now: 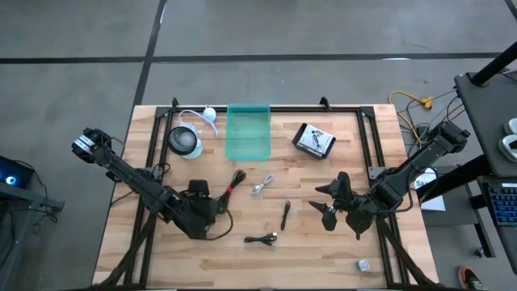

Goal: Pick and place items into bin
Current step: Put the black charger adapter into the left black bin, then put the blue charger adapter into the left black bin

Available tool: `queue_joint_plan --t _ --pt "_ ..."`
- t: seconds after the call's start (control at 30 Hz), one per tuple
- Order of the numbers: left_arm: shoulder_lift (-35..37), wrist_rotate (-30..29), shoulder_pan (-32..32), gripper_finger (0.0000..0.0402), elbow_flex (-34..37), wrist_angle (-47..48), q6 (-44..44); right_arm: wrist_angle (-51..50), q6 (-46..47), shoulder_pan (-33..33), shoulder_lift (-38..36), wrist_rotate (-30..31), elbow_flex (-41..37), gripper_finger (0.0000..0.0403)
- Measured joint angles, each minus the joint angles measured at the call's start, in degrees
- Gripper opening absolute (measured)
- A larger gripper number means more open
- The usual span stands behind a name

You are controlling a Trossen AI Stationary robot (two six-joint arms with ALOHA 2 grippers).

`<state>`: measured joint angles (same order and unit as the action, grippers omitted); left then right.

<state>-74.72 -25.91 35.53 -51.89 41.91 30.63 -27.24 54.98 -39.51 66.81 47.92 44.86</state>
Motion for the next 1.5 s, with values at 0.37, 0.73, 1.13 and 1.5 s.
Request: queue_joint_plan --t 0.37,0.73,1.13,1.5 --pt "0.0 13.79 0.15 0.0134 -2.82 16.94 14.63 -0.02 -0.09 0.0 0.0 0.0 0.0 0.0241" --pt "-0.02 16.08 0.07 0.0241 -2.08 17.45 18.54 -0.02 -1.18 0.0 0.0 -0.15 0.0 0.0238" --pt "-0.02 13.48 0.07 0.0296 -3.47 17.02 12.71 0.02 4.14 0.0 0.0 -12.75 1.16 0.0237" --pt "2.28 6.32 0.07 0.0297 -5.23 11.05 -1.73 -0.6 -2.9 -3.07 1.23 -26.23 7.61 0.0237"
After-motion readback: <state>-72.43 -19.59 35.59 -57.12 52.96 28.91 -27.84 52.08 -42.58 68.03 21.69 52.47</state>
